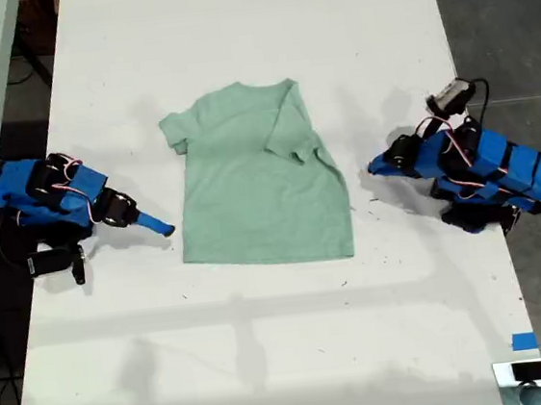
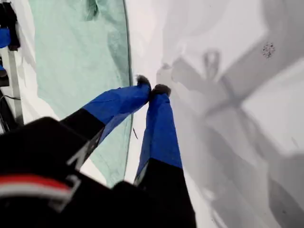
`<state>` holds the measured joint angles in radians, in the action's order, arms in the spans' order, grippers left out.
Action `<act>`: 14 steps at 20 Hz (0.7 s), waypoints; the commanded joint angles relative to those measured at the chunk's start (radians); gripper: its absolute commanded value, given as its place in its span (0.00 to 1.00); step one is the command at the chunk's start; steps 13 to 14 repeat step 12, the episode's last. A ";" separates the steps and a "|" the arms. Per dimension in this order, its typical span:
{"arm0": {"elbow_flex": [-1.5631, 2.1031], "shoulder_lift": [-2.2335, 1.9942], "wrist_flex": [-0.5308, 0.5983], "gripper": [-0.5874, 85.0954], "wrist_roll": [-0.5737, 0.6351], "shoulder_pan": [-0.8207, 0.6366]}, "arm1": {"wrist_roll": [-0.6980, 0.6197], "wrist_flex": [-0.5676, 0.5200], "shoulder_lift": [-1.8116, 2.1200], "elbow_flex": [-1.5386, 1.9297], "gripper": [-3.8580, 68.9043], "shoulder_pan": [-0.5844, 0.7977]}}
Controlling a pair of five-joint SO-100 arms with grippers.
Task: Fold t shirt
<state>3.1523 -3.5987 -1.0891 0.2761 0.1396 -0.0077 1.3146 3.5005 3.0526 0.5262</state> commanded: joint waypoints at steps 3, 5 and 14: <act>-0.017 -0.005 0.003 0.15 0.008 -0.008 | -0.023 -0.015 0.009 0.054 0.10 0.011; -0.017 -0.005 0.003 0.15 0.008 -0.008 | -0.020 -0.015 0.009 0.055 0.10 0.011; -0.017 -0.005 0.003 0.15 0.008 -0.008 | -0.018 -0.012 0.009 0.055 0.09 0.002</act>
